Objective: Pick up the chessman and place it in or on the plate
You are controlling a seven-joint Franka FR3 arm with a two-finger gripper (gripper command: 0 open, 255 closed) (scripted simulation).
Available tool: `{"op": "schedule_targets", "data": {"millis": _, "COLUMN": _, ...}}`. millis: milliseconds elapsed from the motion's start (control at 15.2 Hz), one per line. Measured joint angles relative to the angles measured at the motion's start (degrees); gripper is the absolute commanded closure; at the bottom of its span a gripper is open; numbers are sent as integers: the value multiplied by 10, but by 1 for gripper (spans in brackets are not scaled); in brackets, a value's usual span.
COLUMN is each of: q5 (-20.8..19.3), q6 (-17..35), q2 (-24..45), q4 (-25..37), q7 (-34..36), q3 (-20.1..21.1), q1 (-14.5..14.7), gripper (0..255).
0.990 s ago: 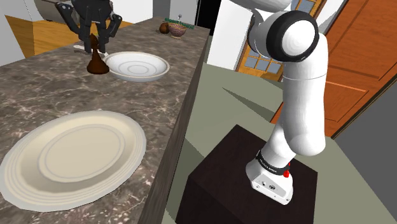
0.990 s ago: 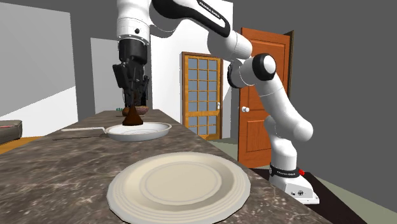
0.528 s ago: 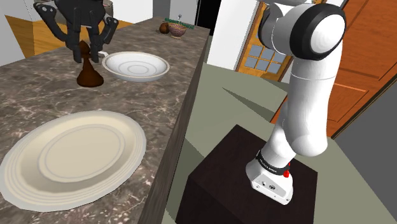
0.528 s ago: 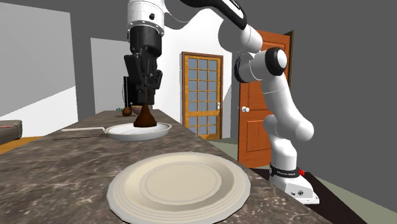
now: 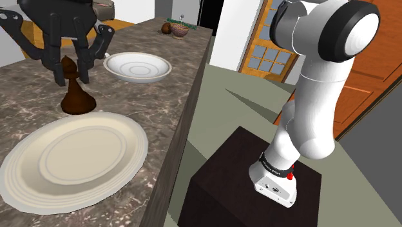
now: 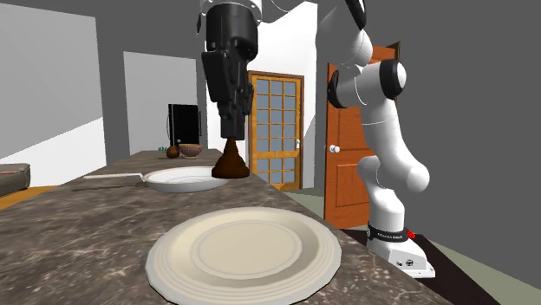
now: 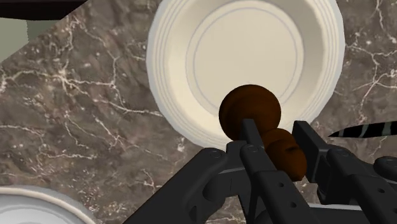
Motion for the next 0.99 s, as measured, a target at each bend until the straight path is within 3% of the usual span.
{"op": "schedule_targets", "data": {"millis": 198, "q5": -8, "q6": 1, "q2": 4, "q4": 5, "q7": 34, "q3": 10, "q1": 25, "gripper": 255}}
{"op": "schedule_targets", "data": {"millis": 990, "q5": 10, "q6": 105, "q2": -31, "q4": -132, "q7": 23, "q3": 9, "q1": 10, "gripper": 255}}
